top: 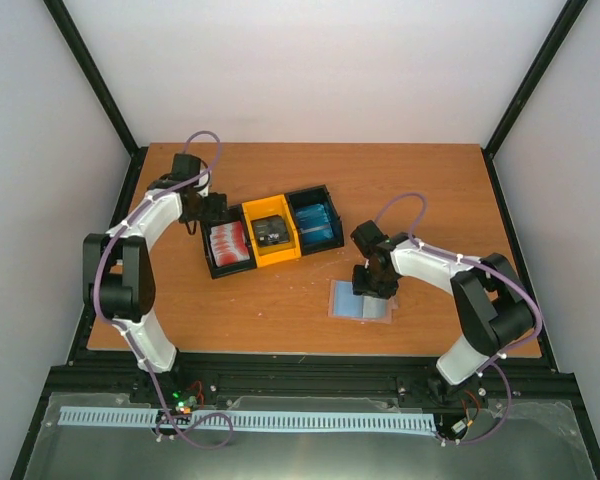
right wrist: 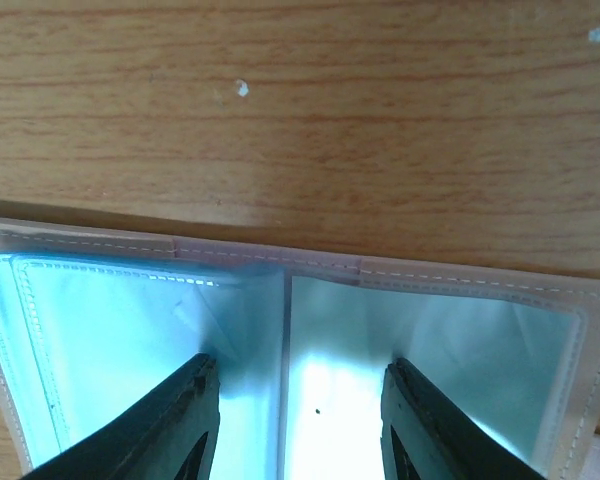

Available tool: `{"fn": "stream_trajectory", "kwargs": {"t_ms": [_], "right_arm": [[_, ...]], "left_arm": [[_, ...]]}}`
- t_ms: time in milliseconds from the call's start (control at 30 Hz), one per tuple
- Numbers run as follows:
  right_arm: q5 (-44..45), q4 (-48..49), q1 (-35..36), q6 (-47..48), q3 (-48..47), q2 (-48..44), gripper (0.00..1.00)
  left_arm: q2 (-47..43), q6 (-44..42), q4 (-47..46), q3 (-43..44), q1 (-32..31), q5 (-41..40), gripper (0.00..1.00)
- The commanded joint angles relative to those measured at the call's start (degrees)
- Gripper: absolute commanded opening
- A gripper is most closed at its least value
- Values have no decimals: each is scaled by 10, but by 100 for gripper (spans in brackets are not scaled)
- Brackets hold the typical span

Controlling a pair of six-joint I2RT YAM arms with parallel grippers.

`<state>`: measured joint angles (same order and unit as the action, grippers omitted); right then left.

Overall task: Put the credit cards into the card holder
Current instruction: Open the card holder at the center of the board, then adjust the storage box at the center of the board.

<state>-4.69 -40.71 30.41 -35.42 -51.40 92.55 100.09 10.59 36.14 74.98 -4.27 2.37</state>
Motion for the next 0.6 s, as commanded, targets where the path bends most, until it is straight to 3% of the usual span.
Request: {"fn": "stream_trajectory", "kwargs": {"t_ms": [0,367,567], "right_arm": [[22,10,-10,30,1,28,46],[32,-3,-19,49,-13,40,45],[34,-1,-19,45,-11,37,45]], "left_arm": [[24,-54,-48,59,20,69,88],[97,-74,-44,94,45,169,90],[57,-63,-26,38,44,207,89]]}}
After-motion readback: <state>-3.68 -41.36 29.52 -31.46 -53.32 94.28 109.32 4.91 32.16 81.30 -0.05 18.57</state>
